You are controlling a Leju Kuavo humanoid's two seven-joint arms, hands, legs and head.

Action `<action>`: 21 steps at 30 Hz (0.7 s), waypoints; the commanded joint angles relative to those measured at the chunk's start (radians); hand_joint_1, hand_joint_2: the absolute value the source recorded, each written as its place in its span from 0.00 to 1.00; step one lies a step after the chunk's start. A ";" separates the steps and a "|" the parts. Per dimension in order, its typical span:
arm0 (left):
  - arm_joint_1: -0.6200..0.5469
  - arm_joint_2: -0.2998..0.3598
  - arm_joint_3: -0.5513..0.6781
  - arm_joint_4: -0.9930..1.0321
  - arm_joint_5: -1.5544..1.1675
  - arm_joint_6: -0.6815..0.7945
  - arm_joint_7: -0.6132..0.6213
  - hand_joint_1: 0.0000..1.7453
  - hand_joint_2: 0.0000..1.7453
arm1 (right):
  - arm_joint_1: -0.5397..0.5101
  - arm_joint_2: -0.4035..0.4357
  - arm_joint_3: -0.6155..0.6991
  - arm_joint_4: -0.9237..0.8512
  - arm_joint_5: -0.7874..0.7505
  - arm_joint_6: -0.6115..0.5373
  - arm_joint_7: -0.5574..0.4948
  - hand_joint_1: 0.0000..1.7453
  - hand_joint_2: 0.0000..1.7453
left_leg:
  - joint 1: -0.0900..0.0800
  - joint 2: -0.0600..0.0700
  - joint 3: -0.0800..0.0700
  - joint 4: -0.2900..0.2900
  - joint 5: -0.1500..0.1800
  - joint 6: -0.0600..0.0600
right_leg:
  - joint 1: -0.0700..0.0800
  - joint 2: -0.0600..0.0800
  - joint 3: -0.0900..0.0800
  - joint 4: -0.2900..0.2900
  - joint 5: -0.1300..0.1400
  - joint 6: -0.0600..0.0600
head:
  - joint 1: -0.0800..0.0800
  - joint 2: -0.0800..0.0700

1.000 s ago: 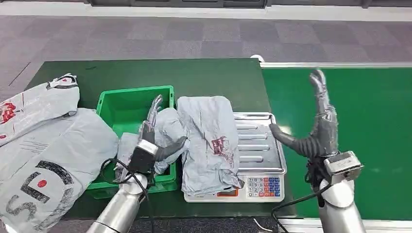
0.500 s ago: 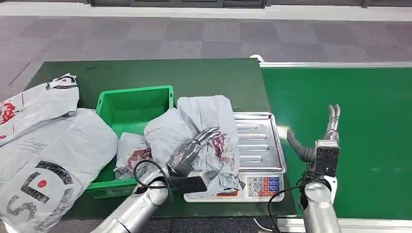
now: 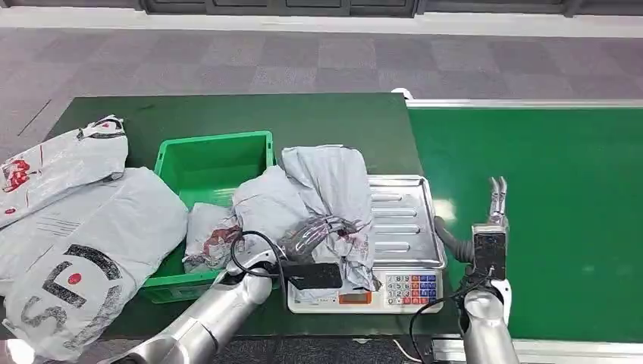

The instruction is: Moved the parcel from conveyor to table for the left to box.

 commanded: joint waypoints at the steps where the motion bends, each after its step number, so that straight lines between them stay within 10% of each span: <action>1: -0.019 -0.003 0.088 0.061 0.042 -0.035 -0.053 1.00 1.00 | -0.040 0.064 -0.122 0.038 0.036 0.044 0.003 0.00 1.00 | 0.002 0.002 0.000 -0.002 0.001 -0.002 | 0.002 0.003 -0.001 -0.003 0.003 -0.001 | 0.000 0.000; 21: 0.266 0.086 0.251 -0.648 0.626 0.021 -0.132 1.00 1.00 | -0.056 0.085 -0.140 0.040 0.038 0.088 0.003 0.00 1.00 | 0.001 0.007 -0.001 0.000 -0.001 -0.002 | 0.001 0.008 -0.004 -0.001 0.001 -0.001 | 0.000 0.000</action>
